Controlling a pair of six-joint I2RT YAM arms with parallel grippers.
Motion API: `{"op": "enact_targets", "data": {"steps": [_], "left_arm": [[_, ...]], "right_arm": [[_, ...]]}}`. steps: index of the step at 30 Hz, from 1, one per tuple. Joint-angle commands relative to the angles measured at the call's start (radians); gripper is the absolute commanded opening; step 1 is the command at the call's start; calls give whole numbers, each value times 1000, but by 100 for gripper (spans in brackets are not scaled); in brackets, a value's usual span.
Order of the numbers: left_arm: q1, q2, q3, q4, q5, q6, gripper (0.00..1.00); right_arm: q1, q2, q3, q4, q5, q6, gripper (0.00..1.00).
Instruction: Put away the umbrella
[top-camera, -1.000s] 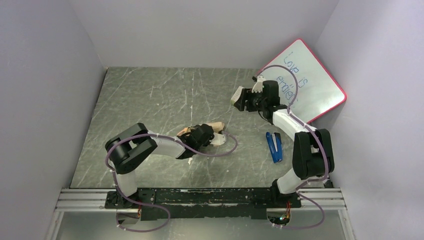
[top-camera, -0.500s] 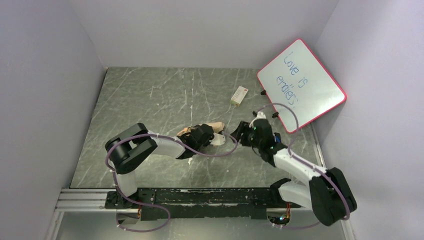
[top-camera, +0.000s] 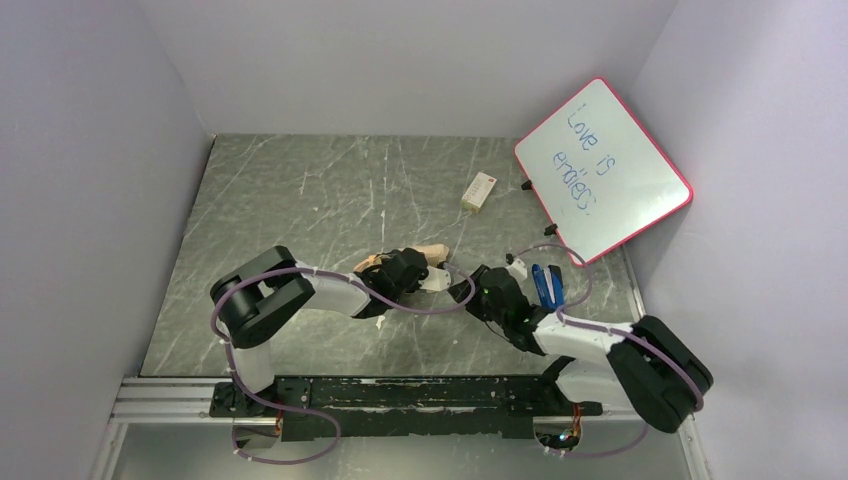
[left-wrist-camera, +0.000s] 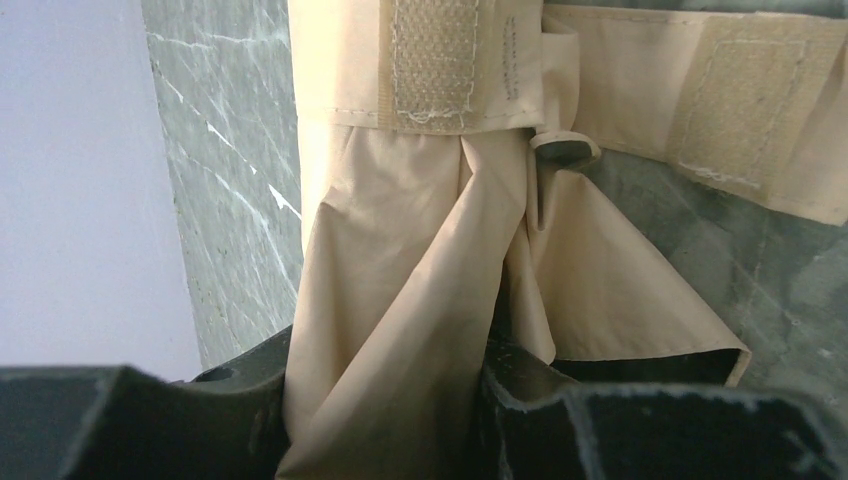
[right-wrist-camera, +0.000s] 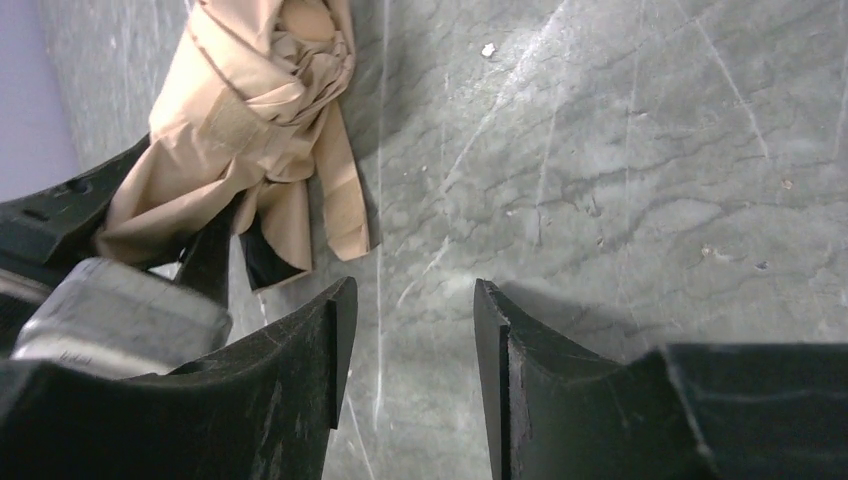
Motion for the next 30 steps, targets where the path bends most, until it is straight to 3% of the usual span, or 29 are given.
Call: {"op": "enact_targets", "data": {"steps": [1,6,12,30], "left_arm": [[5,42,-32,-162,7,23,5],[5,40,-33,-162,10,23,5],[5,37,-35,-160,7,26,5],[5,29,-34,-165,13,28,5]], "right_arm": [[5,98,27,132,22,78,50],[4,218,24,258,-51,129,49],[4,294,51,289,-106,157,46],[-15,482,17,456,-85,260,39]]}}
